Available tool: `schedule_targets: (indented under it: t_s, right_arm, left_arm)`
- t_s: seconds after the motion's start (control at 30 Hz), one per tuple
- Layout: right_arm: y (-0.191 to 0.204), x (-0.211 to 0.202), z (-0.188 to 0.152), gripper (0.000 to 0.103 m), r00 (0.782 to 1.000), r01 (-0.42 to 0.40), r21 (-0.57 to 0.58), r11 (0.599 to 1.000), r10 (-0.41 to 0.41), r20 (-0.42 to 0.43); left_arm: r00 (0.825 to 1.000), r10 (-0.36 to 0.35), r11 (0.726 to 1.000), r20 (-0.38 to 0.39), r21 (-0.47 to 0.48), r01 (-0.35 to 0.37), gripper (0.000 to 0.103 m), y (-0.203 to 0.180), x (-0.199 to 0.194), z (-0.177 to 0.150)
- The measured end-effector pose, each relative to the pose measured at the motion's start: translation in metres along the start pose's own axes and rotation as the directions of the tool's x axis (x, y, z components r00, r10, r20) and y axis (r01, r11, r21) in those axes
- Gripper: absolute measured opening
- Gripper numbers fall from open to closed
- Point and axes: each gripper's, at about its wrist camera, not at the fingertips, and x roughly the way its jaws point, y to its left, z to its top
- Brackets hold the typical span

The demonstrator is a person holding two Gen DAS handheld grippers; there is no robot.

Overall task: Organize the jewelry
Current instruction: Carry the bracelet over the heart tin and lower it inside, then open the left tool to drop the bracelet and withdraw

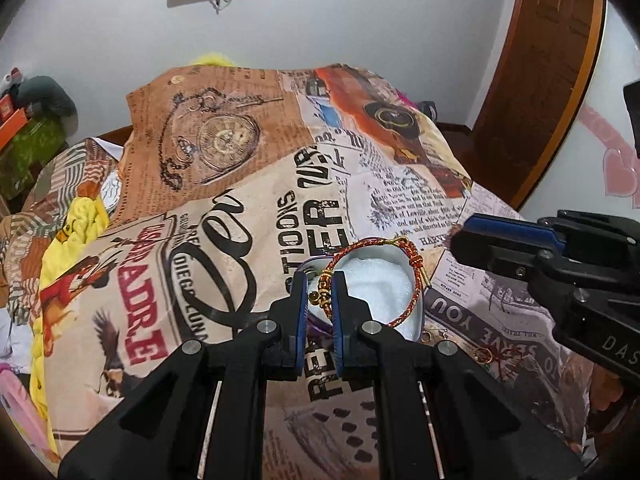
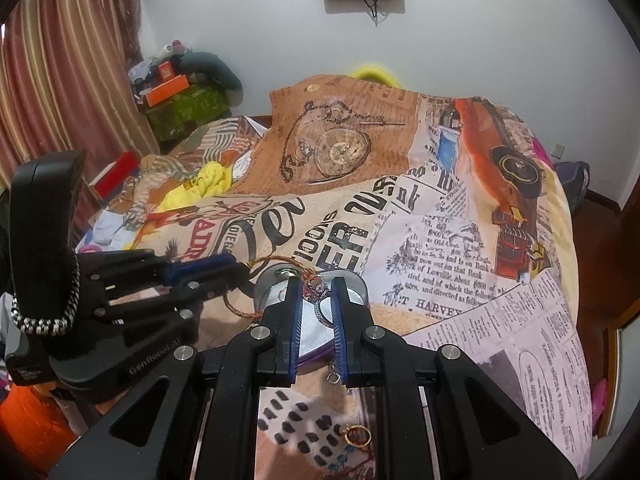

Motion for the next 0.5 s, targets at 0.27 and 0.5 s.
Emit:
schedule_targets:
  t_s: [0.27,0.5]
  right_arm:
    - [-0.004,0.022,0.000,0.013,0.999,-0.025,-0.002,1.000,0.024,-0.047]
    - [-0.005,0.041,-0.005,0.013,0.992,-0.057,0.004,0.998,0.057,-0.108]
  left_arm:
    - [0.999,-0.009,1.000,-0.036,0.027,0.010,0.010,-0.005,0.019,0.000]
    - [0.998,-0.027,1.000,-0.058,0.009,0.027,0.010,-0.001,0.025,-0.002]
